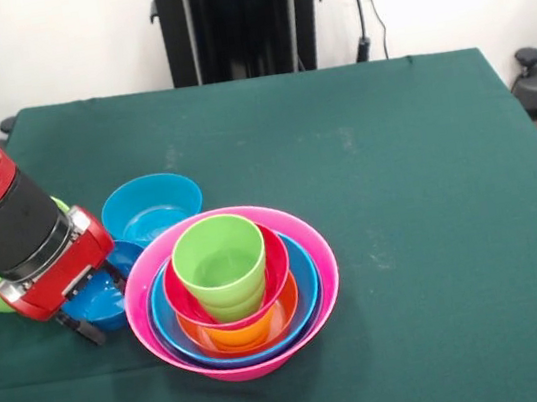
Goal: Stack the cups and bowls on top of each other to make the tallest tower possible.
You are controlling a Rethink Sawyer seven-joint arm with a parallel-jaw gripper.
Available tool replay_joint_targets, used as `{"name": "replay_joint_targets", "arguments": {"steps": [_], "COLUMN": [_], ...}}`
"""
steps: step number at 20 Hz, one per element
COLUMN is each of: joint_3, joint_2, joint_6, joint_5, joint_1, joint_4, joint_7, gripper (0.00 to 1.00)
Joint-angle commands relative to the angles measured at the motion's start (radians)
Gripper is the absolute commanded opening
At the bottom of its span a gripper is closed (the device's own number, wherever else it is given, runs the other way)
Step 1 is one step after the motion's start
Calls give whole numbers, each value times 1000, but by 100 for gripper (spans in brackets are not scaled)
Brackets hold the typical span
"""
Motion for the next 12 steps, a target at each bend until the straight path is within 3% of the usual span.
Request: {"name": "replay_joint_targets", "arguments": {"steps": [1, 12], "joint_3": [-55, -52], "joint_2": [41, 28], "joint_6": [-65, -89], "joint_5": [-89, -88], "joint_1": [11, 8], "joint_4": [31, 40], "joint_7": [-300, -260], "gripper": [0, 0]}}
